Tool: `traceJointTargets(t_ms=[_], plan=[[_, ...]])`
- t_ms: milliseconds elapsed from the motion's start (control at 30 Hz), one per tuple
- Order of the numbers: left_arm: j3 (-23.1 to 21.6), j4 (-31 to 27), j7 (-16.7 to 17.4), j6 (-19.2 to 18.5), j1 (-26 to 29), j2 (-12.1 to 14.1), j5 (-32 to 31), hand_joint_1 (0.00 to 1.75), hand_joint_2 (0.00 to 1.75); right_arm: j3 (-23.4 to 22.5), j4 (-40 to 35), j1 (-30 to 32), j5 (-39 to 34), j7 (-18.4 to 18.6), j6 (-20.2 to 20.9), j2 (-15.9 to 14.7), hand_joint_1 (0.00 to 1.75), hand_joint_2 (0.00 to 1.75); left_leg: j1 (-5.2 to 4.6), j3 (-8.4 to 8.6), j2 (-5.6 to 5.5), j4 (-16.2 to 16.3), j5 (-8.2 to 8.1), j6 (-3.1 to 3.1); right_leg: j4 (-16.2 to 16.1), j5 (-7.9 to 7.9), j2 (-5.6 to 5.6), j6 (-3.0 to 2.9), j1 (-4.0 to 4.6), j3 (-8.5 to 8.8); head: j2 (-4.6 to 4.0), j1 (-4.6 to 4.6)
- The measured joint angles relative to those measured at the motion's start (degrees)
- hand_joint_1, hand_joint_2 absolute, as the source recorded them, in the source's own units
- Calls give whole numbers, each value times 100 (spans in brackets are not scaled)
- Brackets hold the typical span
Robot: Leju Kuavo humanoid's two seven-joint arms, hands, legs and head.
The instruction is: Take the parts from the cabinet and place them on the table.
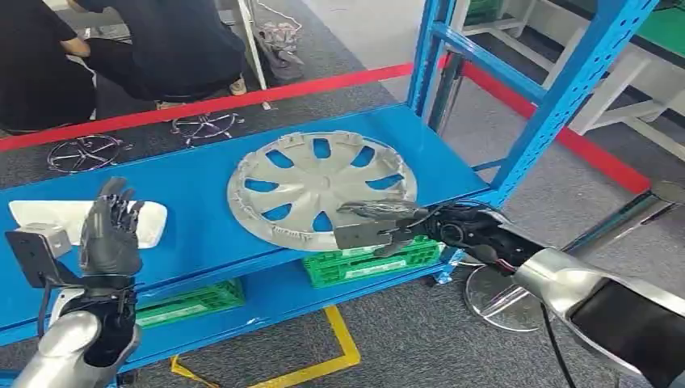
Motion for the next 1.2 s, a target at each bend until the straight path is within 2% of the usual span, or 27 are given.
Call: traceJointTargets(t_ms=[100,300,533,567,667,700,867,1200], plan=[[0,0,-42,15,19,0,-9,0,0,65,31,54,657,-157,-639,20,0,175,0,-1,-1,0,0,0,-1,0,-2,0,0,0,0,0],[0,0,-57,22,41,0,-22,0,0,175,98,104,1041,-258,-945,57,0,175,1,-1,-1,0,-2,2,-3,-1,-2,0,0,-1,0,-2],[0,13,-59,22,42,-7,-68,0,0,240,155,223,2011,-365,-1623,96,0,175,2,-1,-1,-1,-3,2,-4,-1,-2,0,1,-1,0,0],[0,13,-59,22,42,-9,-72,0,0,242,164,252,2141,-393,-1695,107,17,175,2,-1,-1,-1,-3,2,-4,-1,-2,0,1,-1,0,-2],[0,20,-76,22,42,-18,-76,0,0,242,194,337,2375,-454,-1857,131,17,175,2,-1,-1,-1,-3,2,-4,-1,-2,0,1,-1,0,-2],[0,22,-76,22,42,-17,-79,0,0,242,203,360,2432,-459,-1905,138,175,175,1,-1,-1,-1,-3,2,-4,-1,-2,0,1,-1,0,-2],[0,33,-90,6,41,-33,-81,0,0,242,253,454,2532,-472,-2073,166,175,175,1,-1,-1,-1,-3,2,-5,-1,-2,0,0,-1,0,2],[0,122,-111,-61,2,-66,-83,0,0,177,326,452,2434,-561,-2113,240,175,175,2,21,5,-1,-5,2,-6,0,9,-1,0,16,0,-2]])
